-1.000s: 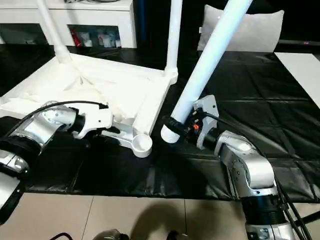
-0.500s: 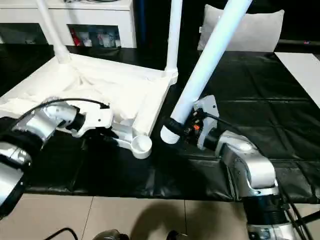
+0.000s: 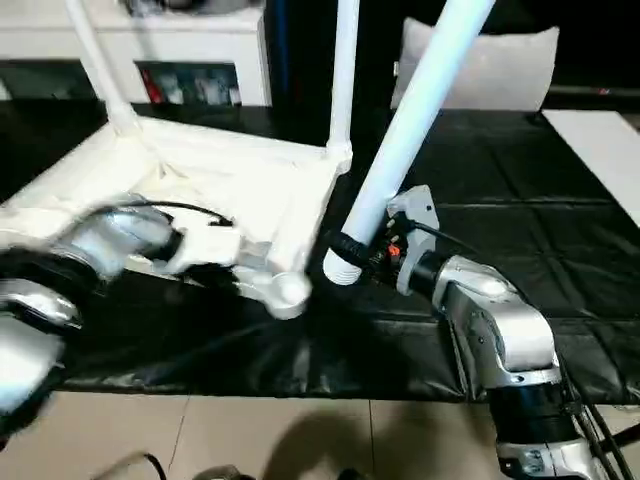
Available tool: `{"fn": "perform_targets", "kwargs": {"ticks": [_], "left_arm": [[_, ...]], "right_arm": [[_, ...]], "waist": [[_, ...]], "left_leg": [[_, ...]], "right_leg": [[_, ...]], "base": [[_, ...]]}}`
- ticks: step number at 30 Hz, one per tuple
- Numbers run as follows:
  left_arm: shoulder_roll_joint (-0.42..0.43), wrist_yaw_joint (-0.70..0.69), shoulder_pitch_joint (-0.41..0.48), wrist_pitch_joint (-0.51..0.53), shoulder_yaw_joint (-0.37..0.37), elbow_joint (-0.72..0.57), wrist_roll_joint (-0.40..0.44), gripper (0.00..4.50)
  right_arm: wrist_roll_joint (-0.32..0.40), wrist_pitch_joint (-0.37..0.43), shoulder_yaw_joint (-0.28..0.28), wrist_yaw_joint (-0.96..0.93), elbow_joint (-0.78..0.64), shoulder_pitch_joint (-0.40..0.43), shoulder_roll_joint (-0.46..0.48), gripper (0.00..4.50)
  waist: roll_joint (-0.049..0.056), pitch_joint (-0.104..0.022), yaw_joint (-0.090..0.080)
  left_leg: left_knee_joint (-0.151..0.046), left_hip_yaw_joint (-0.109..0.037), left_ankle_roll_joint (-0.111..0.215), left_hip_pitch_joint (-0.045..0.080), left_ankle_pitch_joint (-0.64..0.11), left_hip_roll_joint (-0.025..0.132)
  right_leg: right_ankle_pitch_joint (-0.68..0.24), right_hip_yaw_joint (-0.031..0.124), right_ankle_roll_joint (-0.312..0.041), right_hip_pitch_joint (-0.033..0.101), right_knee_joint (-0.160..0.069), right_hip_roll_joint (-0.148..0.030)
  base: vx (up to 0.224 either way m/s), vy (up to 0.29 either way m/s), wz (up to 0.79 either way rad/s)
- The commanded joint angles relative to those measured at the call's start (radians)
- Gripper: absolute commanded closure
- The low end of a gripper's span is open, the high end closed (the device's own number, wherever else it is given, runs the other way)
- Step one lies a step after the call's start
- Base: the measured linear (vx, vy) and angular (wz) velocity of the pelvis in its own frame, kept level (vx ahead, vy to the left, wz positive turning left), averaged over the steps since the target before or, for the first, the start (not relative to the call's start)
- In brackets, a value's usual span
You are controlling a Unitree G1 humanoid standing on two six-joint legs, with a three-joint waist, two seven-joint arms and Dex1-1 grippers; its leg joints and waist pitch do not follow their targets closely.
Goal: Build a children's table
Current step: Insert table leg to table base
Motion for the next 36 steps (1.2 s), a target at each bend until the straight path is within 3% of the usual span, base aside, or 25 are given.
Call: {"fn": "perform_targets", "kwargs": {"ticks": [1, 2, 3, 4, 5, 6, 7, 8, 9, 11, 13, 14, 15, 16, 21, 22, 26, 28, 36], "left_arm": [[-0.019, 0.079, 0.033, 0.105, 0.053, 0.031, -0.061, 4.5], [-0.022, 0.082, 0.034, 0.115, 0.056, 0.029, -0.064, 4.5], [-0.03, 0.083, 0.041, 0.142, 0.064, 0.018, -0.07, 4.5], [-0.037, 0.088, 0.048, 0.171, 0.071, 0.005, -0.072, 4.5], [-0.042, 0.093, 0.054, 0.191, 0.075, -0.005, -0.073, 4.5], [-0.045, 0.097, 0.061, 0.202, 0.077, -0.018, -0.073, 4.5], [-0.045, 0.098, 0.062, 0.203, 0.078, -0.02, -0.072, 4.5], [-0.047, 0.092, 0.1, 0.206, 0.082, -0.103, -0.071, 4.5], [-0.045, 0.074, 0.13, 0.174, 0.084, -0.163, -0.077, 4.5], [-0.04, 0.052, 0.157, 0.104, 0.08, -0.205, -0.086, 4.5], [-0.021, 0.02, 0.179, 0.006, 0.061, -0.225, -0.086, 4.5], [-0.012, 0.012, 0.189, -0.008, 0.054, -0.239, -0.082, 4.5], [-0.002, -0.006, 0.206, -0.034, 0.051, -0.264, -0.088, 4.5], [-0.001, 0.004, 0.215, -0.024, 0.059, -0.279, -0.092, 4.5], [-0.013, 0.015, 0.24, 0.049, 0.103, -0.329, -0.128, 4.5], [-0.018, 0.009, 0.245, 0.056, 0.115, -0.335, -0.143, 4.05], [-0.028, 0.008, 0.253, 0.012, 0.129, -0.322, -0.166, 3.86], [-0.028, 0.022, 0.253, 0.002, 0.124, -0.315, -0.157, 3.53], [-0.031, 0.037, 0.247, 0.014, 0.13, -0.267, -0.139, 3.46]], "right_arm": [[0.011, 0.024, -0.015, -0.018, -0.035, -0.018, -0.005, 2.6], [0.013, 0.027, -0.016, -0.018, -0.035, -0.018, -0.005, 2.6], [0.016, 0.031, -0.016, -0.017, -0.037, -0.02, -0.004, 2.6], [0.019, 0.032, -0.015, -0.017, -0.04, -0.02, -0.003, 2.6], [0.019, 0.033, -0.015, -0.016, -0.042, -0.021, -0.002, 2.6], [0.019, 0.032, -0.014, -0.017, -0.043, -0.022, 0.0, 2.6], [0.019, 0.032, -0.014, -0.018, -0.043, -0.022, 0.0, 2.6], [0.021, 0.039, -0.014, -0.028, -0.044, -0.03, 0.006, 2.6], [0.019, 0.045, -0.012, -0.033, -0.045, -0.036, 0.01, 2.6], [0.015, 0.049, -0.007, -0.03, -0.044, -0.039, 0.009, 2.6], [0.007, 0.049, 0.006, -0.022, -0.044, -0.039, 0.002, 2.6], [0.005, 0.05, 0.01, -0.02, -0.045, -0.038, 0.0, 2.6], [0.004, 0.046, 0.017, -0.01, -0.049, -0.036, -0.004, 2.6], [0.0, 0.043, 0.023, -0.005, -0.051, -0.034, -0.006, 2.6], [-0.013, 0.028, 0.037, 0.004, -0.049, -0.029, -0.006, 2.6], [-0.013, 0.028, 0.039, 0.005, -0.05, -0.028, -0.005, 2.6], [-0.014, 0.012, 0.053, 0.019, -0.053, -0.024, -0.007, 2.6], [-0.016, 0.008, 0.056, 0.021, -0.052, -0.023, -0.006, 2.6], [-0.017, -0.007, 0.06, 0.032, -0.055, -0.017, -0.006, 2.6]], "waist": [[0.008, -0.06, 0.0], [-0.02, -0.056, -0.014], [-0.087, -0.063, -0.005], [-0.084, -0.067, 0.016], [-0.081, -0.078, 0.039], [-0.074, -0.079, 0.042], [-0.064, -0.082, 0.03], [-0.06, -0.09, 0.019], [-0.06, -0.094, 0.017], [-0.06, -0.087, 0.02], [-0.059, -0.084, 0.026], [-0.057, -0.082, 0.027], [-0.056, -0.08, 0.026], [-0.053, -0.081, 0.024], [-0.057, -0.08, 0.019], [-0.061, -0.08, 0.019], [-0.061, -0.083, 0.021], [-0.061, -0.083, 0.021], [-0.061, -0.079, 0.02]], "left_leg": [[-0.183, -0.084, -0.024, 0.016, -0.486, 0.216], [-0.17, -0.07, -0.05, 0.038, -0.513, 0.172], [-0.089, -0.05, -0.091, 0.021, -0.353, 0.031], [-0.028, -0.036, -0.058, 0.003, -0.188, 0.007], [-0.012, -0.043, 0.025, -0.039, 0.033, 0.007], [-0.031, -0.043, 0.037, -0.047, 0.064, 0.011], [-0.054, -0.044, 0.052, -0.039, 0.091, 0.03], [-0.056, -0.052, 0.066, -0.027, 0.09, 0.057], [-0.053, -0.051, 0.081, -0.024, 0.087, 0.067], [-0.055, -0.042, 0.086, -0.031, 0.031, 0.057], [-0.054, -0.039, 0.074, -0.029, -0.004, 0.051], [-0.061, -0.041, 0.059, -0.025, -0.028, 0.057], [-0.064, -0.043, 0.055, -0.023, -0.037, 0.062], [-0.068, -0.048, 0.047, -0.021, -0.048, 0.071], [-0.066, -0.043, 0.034, -0.021, -0.057, 0.067], [-0.065, -0.042, 0.037, -0.023, -0.052, 0.065], [-0.064, -0.042, 0.05, -0.025, -0.032, 0.065], [-0.064, -0.043, 0.055, -0.025, -0.033, 0.066], [-0.066, -0.043, 0.045, -0.022, -0.06, 0.064]], "right_leg": [[-0.207, 0.149, 0.023, 0.023, 0.109, -0.117], [-0.158, 0.171, 0.002, 0.0, 0.093, -0.114], [-0.395, 0.206, -0.01, 0.009, -0.011, -0.154], [-0.528, 0.217, 0.0, 0.027, -0.027, -0.197], [-0.62, 0.228, 0.046, 0.042, -0.021, -0.191], [-0.56, 0.217, 0.029, 0.04, -0.013, -0.169], [-0.377, 0.192, -0.019, 0.019, 0.005, -0.118], [-0.224, 0.186, -0.086, 0.012, 0.028, -0.113], [-0.121, 0.187, -0.147, 0.008, 0.038, -0.121], [-0.146, 0.184, -0.176, 0.015, 0.024, -0.126], [-0.227, 0.182, -0.156, 0.02, 0.011, -0.129], [-0.303, 0.181, -0.123, 0.017, 0.002, -0.126], [-0.313, 0.18, -0.118, 0.015, 0.003, -0.126], [-0.305, 0.179, -0.118, 0.015, 0.006, -0.127], [-0.267, 0.184, -0.148, 0.017, 0.008, -0.134], [-0.267, 0.184, -0.147, 0.018, 0.008, -0.133], [-0.241, 0.184, -0.148, 0.018, 0.012, -0.131], [-0.231, 0.183, -0.148, 0.017, 0.012, -0.131], [-0.305, 0.182, -0.12, 0.016, 0.001, -0.131]], "base": [[0.0, 0.0, 0.0], [0.0, 0.0, 0.0], [0.0, 0.0, 0.0], [0.019, -0.051, -0.1], [0.003, -0.053, -0.09], [0.003, -0.053, -0.09], [0.0, 0.0, 0.0], [0.0, 0.0, 0.0], [0.0, 0.0, 0.0], [0.0, 0.0, 0.0], [0.0, 0.0, 0.0], [0.0, 0.0, 0.0], [0.0, 0.0, 0.0], [0.0, 0.0, 0.0], [0.0, 0.0, 0.0], [0.0, 0.0, 0.0], [0.0, 0.0, 0.0], [0.0, 0.0, 0.0], [0.0, 0.0, 0.0]]}}
